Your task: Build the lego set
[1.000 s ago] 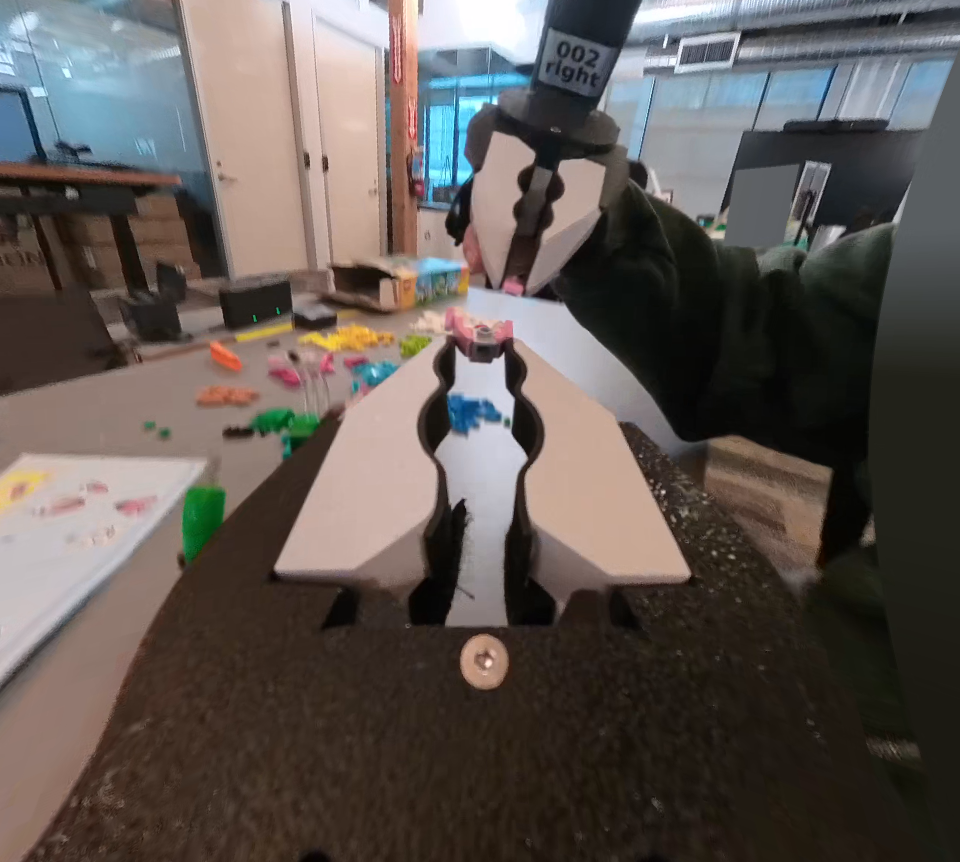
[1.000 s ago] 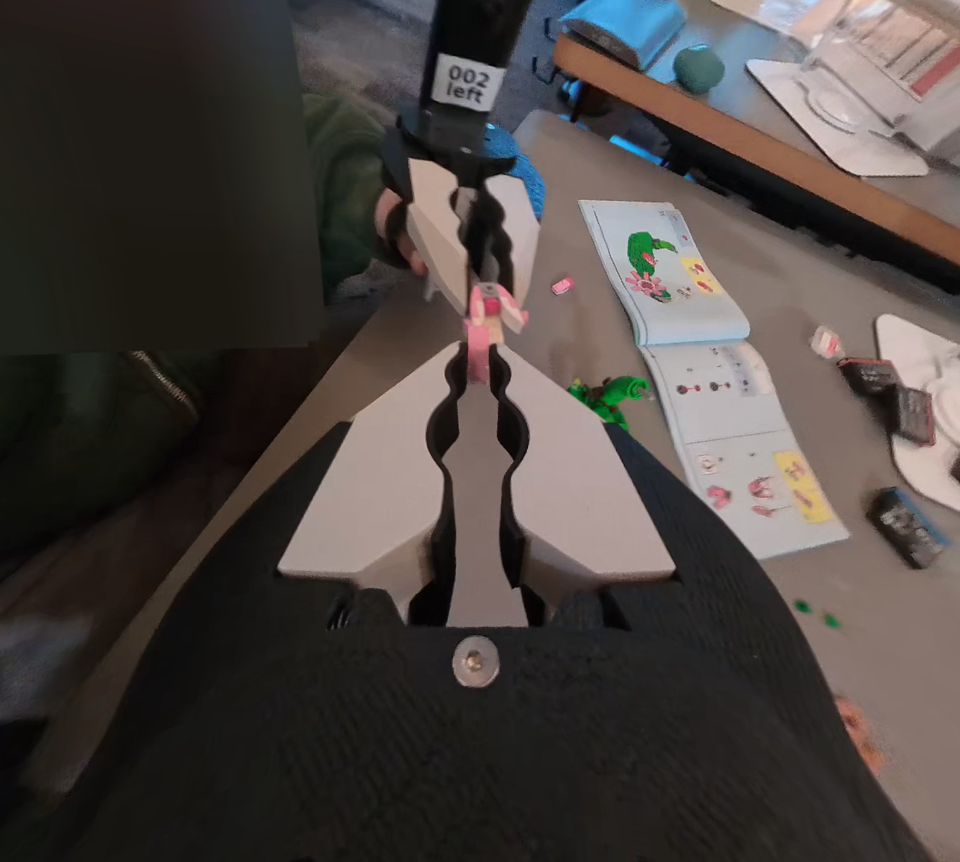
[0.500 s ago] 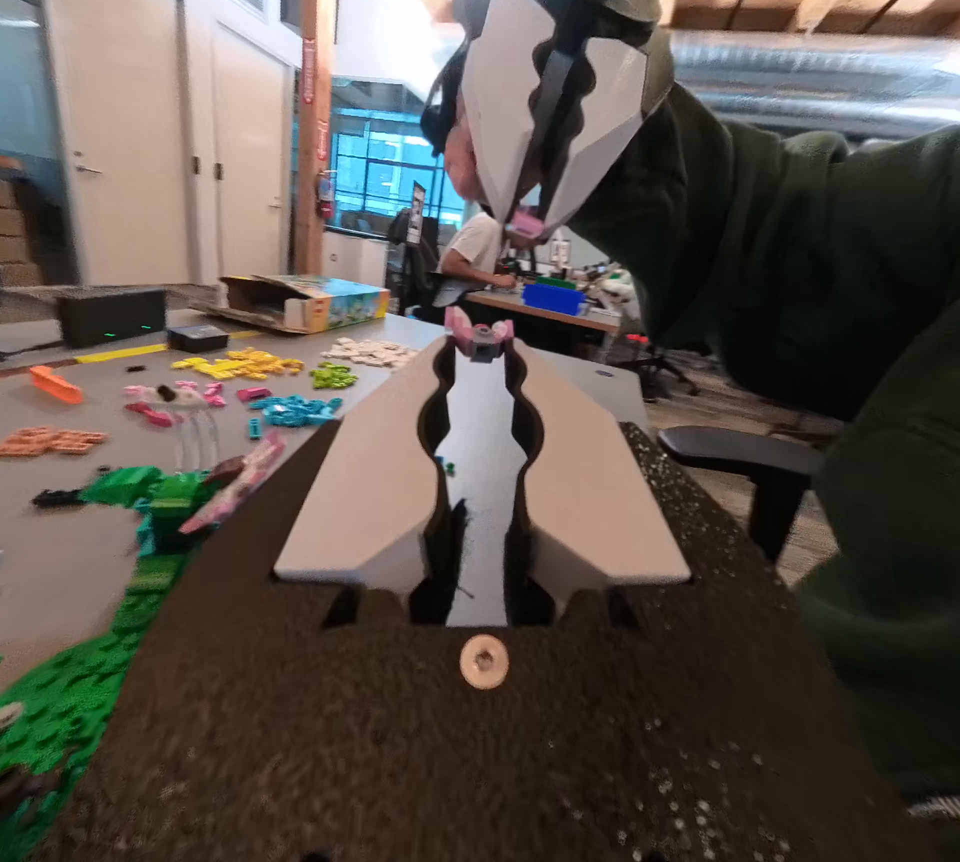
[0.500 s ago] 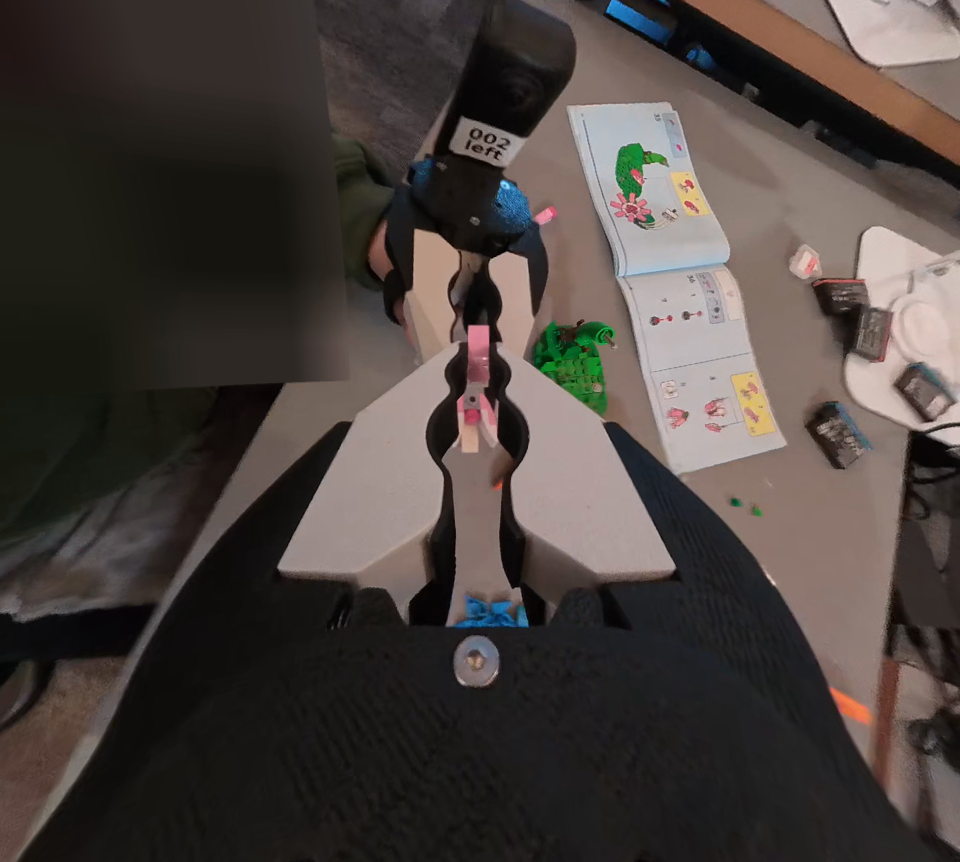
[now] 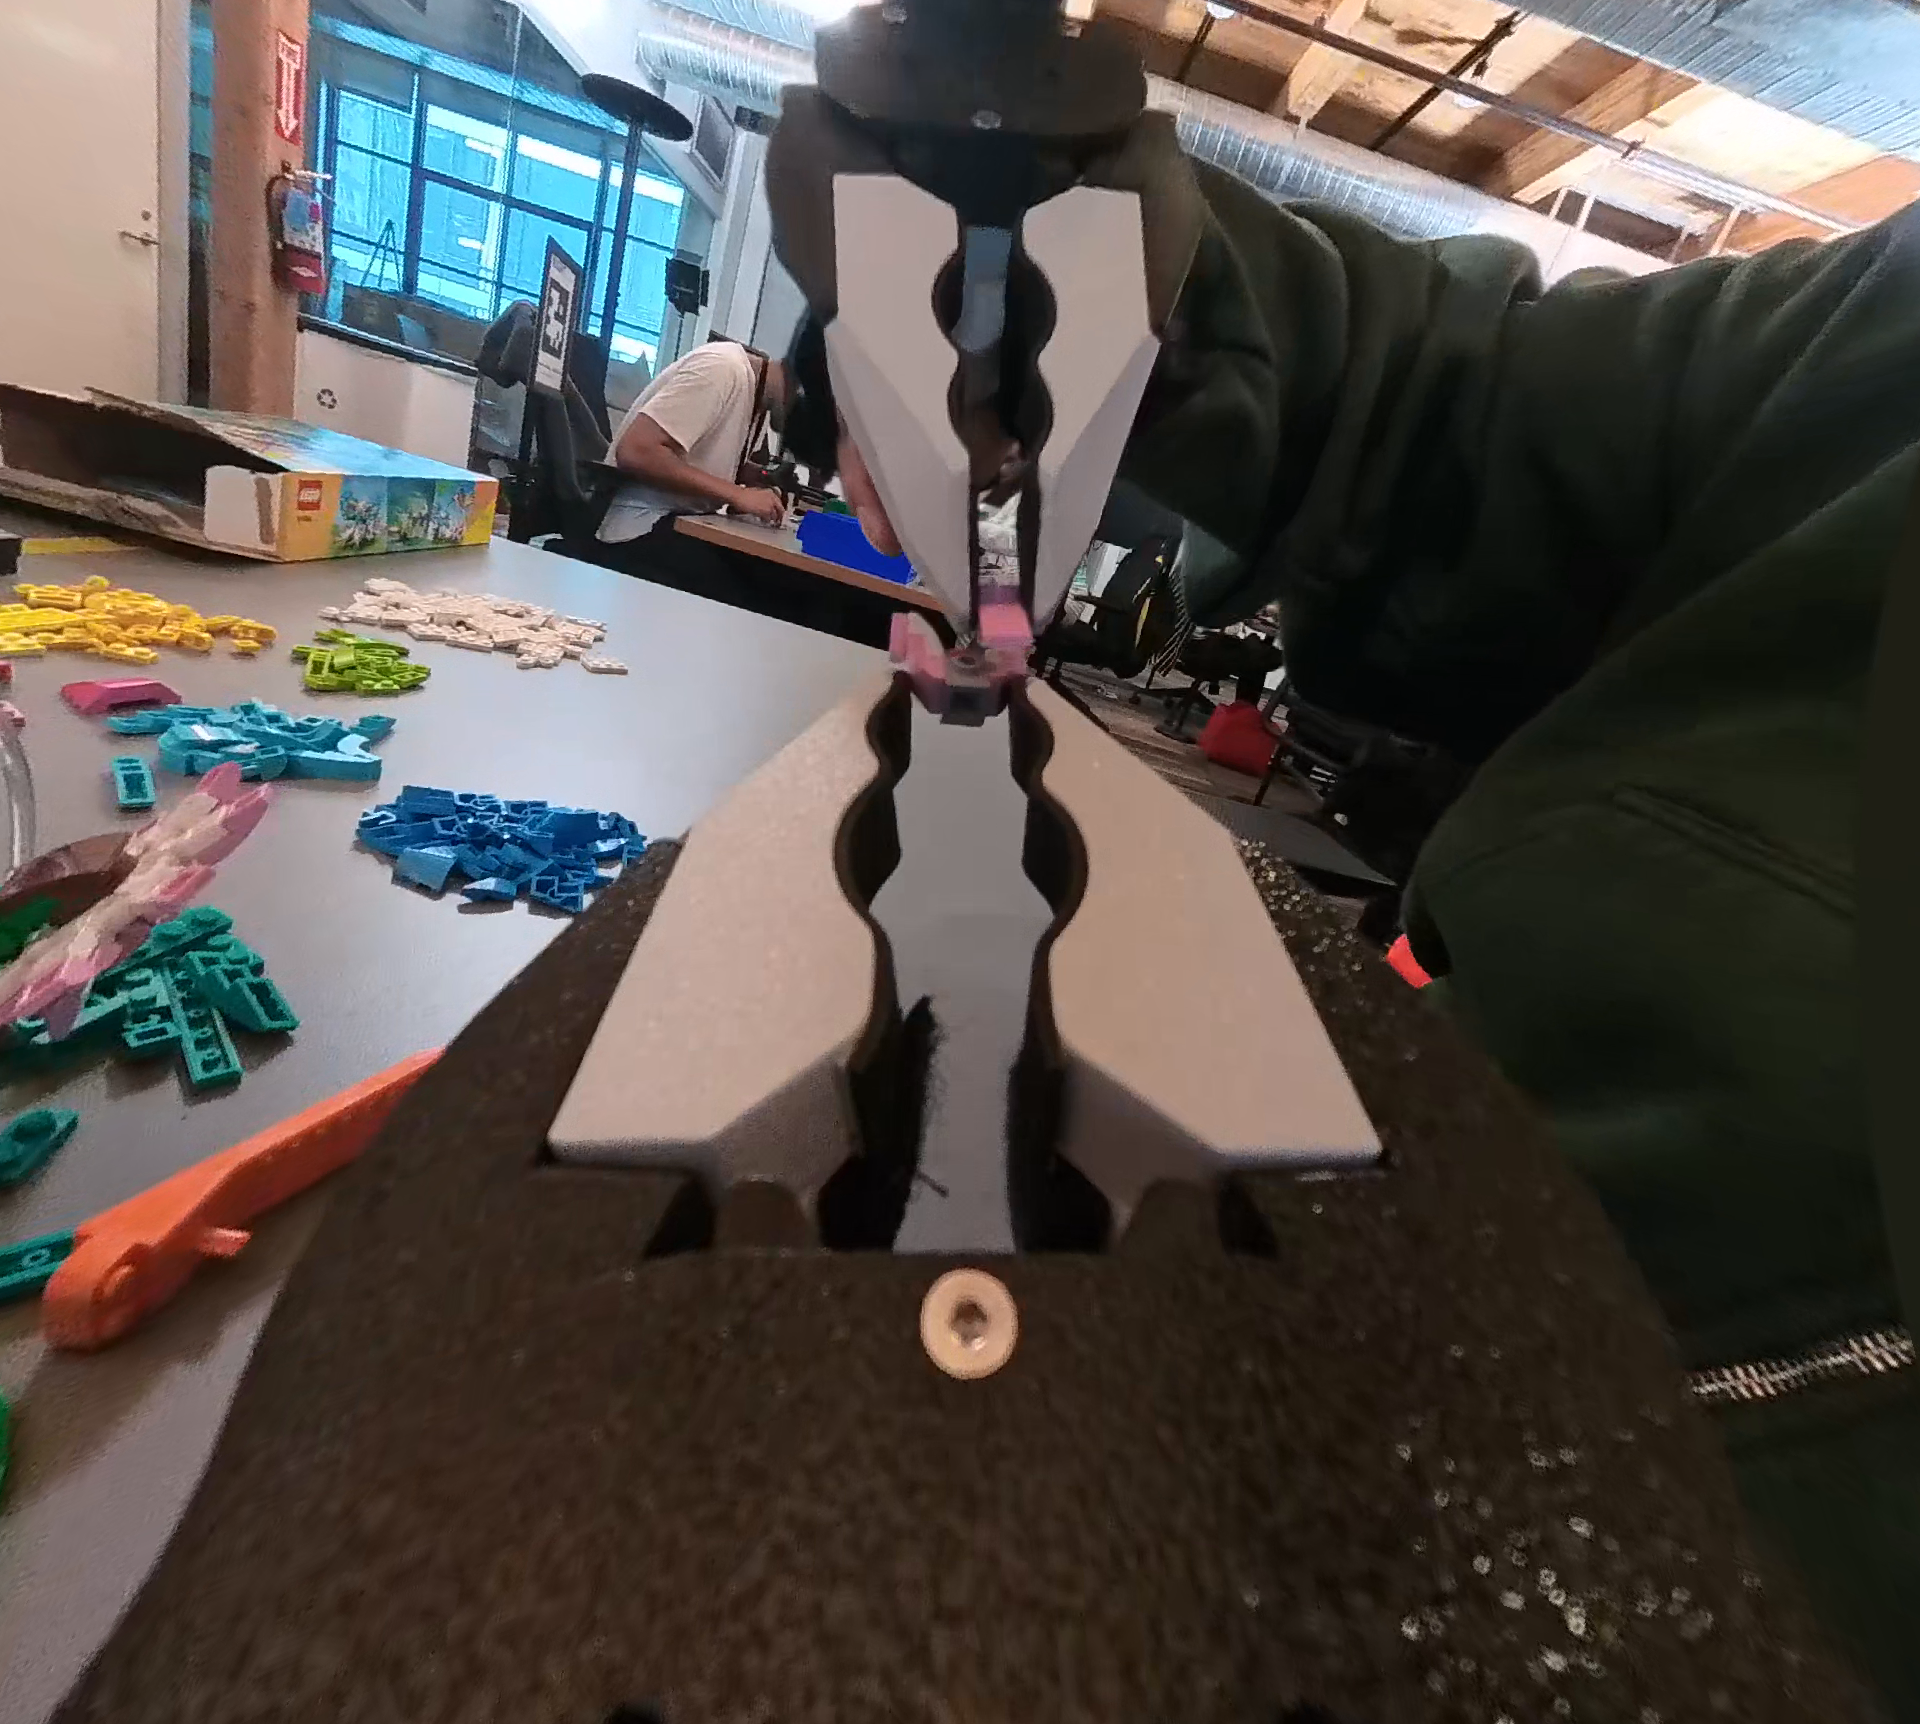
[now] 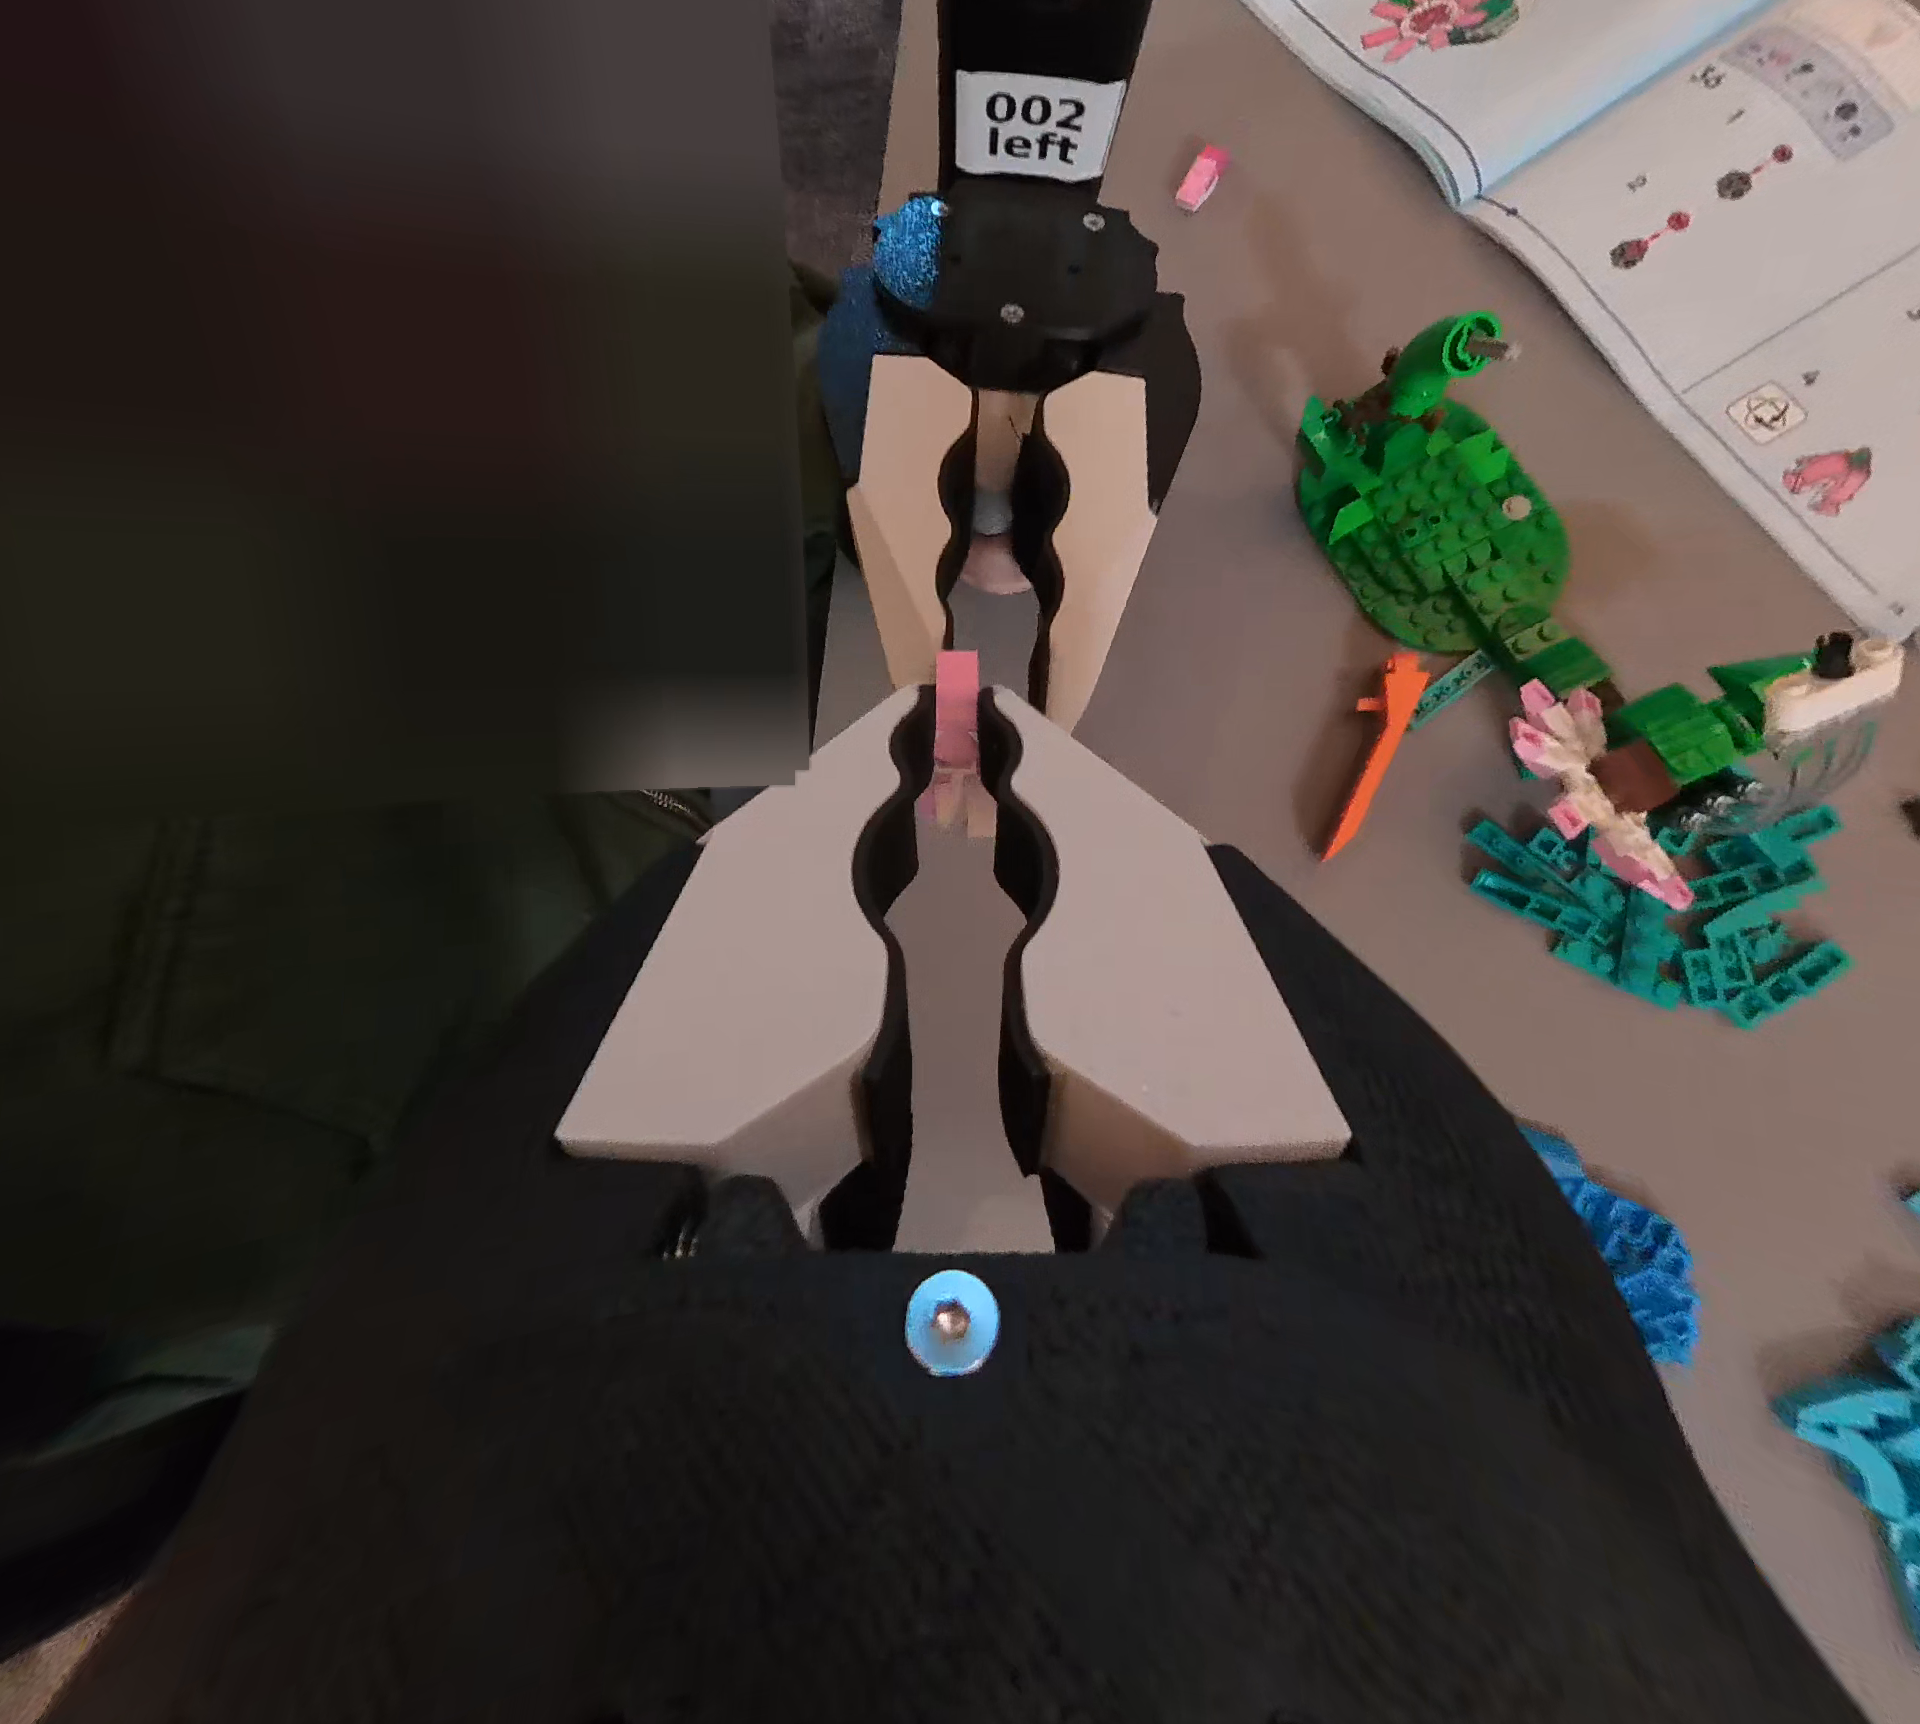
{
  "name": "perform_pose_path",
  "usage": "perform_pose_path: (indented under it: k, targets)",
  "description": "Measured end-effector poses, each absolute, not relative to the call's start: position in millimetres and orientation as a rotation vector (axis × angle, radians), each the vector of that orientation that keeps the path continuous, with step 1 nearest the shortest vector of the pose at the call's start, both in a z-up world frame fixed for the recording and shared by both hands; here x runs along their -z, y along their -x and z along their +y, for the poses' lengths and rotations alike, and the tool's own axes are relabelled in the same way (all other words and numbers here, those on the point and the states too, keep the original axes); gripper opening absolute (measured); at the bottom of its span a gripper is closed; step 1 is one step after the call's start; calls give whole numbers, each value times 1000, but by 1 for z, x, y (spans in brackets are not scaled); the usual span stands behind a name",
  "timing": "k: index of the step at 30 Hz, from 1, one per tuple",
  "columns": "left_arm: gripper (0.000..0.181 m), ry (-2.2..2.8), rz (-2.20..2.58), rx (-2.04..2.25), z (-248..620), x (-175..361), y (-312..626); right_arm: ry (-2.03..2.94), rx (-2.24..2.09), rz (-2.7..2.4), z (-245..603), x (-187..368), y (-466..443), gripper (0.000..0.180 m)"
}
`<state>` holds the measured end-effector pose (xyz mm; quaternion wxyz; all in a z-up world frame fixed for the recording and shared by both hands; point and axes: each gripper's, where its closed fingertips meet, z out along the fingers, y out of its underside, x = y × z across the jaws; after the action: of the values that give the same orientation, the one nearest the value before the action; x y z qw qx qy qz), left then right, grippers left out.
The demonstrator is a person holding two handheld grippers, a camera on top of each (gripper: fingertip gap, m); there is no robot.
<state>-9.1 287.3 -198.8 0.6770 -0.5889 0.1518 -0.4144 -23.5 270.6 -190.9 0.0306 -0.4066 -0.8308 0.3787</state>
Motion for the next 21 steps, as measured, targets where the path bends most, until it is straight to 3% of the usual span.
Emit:
perform_pose_path:
  k: [21]
  targets:
    - [16,1404,473,809,289,213,-7,1076,-643,-2750,278,209,7,6]
